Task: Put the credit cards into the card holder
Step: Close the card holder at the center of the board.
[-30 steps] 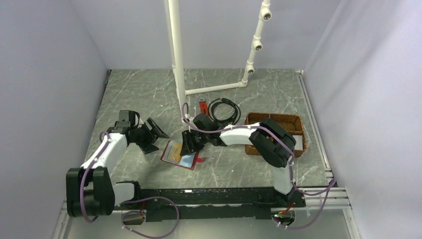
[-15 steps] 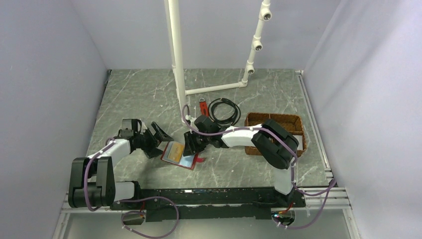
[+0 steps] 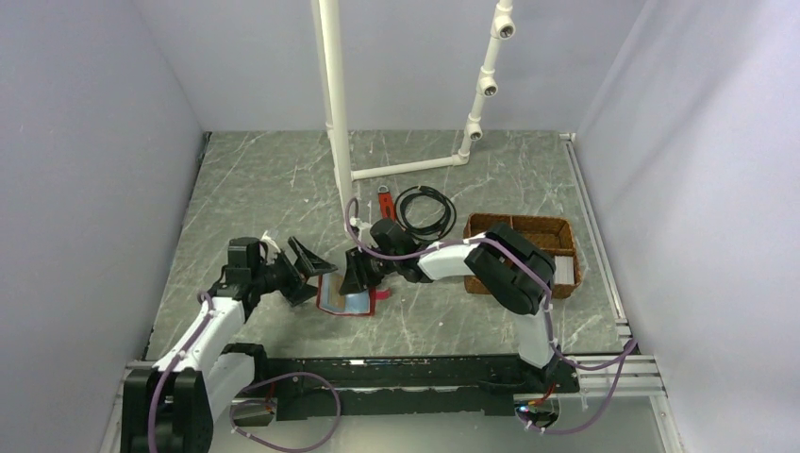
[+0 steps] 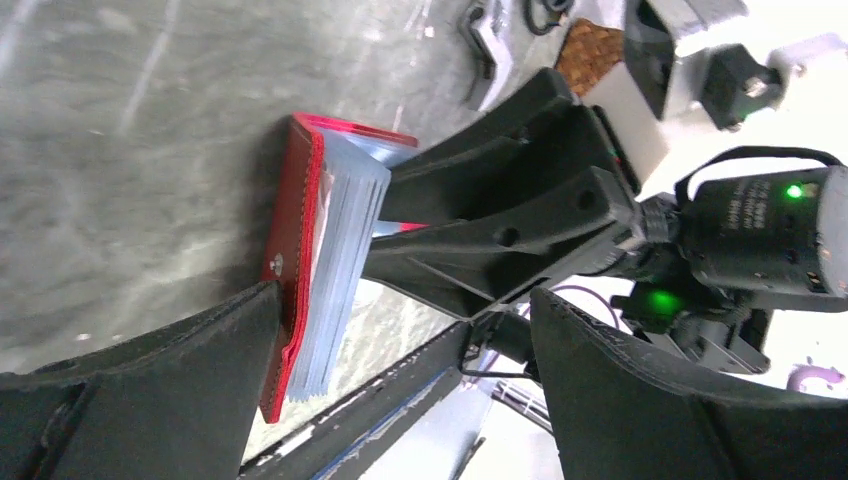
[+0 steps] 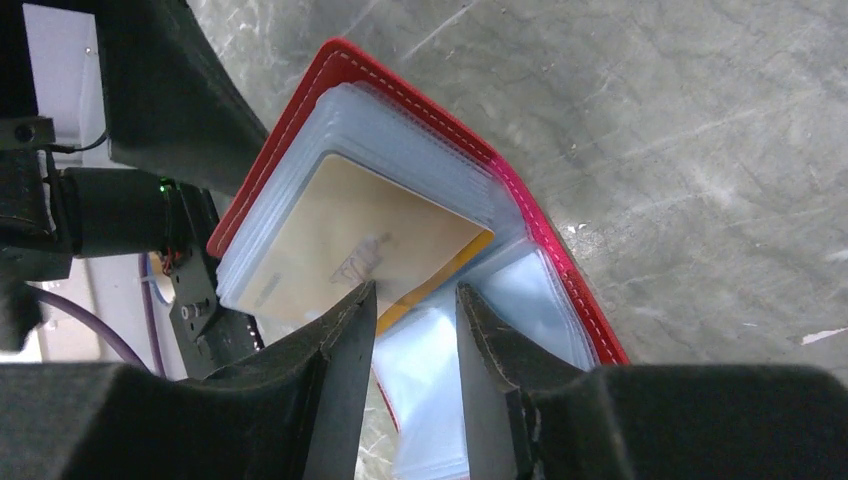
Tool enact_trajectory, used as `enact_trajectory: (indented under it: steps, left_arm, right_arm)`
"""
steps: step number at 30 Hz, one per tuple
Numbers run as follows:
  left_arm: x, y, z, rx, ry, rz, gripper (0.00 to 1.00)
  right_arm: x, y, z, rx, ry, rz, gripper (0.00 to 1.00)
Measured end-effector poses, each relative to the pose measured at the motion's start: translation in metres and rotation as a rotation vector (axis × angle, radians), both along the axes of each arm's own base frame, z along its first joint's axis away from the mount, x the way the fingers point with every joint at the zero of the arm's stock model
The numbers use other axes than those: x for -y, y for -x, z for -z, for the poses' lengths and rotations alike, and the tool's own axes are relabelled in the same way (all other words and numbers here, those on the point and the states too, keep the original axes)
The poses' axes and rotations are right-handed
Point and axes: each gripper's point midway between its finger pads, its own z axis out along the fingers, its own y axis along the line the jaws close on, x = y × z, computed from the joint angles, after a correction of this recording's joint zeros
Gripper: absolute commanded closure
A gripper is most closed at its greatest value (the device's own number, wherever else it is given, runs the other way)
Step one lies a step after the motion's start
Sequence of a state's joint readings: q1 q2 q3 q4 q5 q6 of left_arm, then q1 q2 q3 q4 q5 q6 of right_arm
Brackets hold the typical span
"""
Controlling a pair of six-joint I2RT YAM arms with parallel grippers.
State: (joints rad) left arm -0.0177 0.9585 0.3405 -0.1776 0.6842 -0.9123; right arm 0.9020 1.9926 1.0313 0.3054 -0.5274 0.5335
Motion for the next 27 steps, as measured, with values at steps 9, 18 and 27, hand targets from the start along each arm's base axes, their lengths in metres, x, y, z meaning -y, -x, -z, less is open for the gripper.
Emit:
enact_trajectory:
  steps: [9,18,27]
  left_arm:
    - [0.032,0.002,-0.005,-0.018,0.033,0.064,0.05]
    - [0.076,0.011,-0.011,-0.025,0.032,0.217,0.05]
    - [0.101,-0.003,-0.007,-0.037,0.029,0.272,0.09]
  right_arm:
    - [0.013,0.001,-0.006,-0.082,0.014,0.061,0.52]
    - [0.069,0.002,-0.015,-0.135,0.190,0.202,0.52]
    - [0.130,-0.006,-0.012,-0.149,0.265,0.301,0.53]
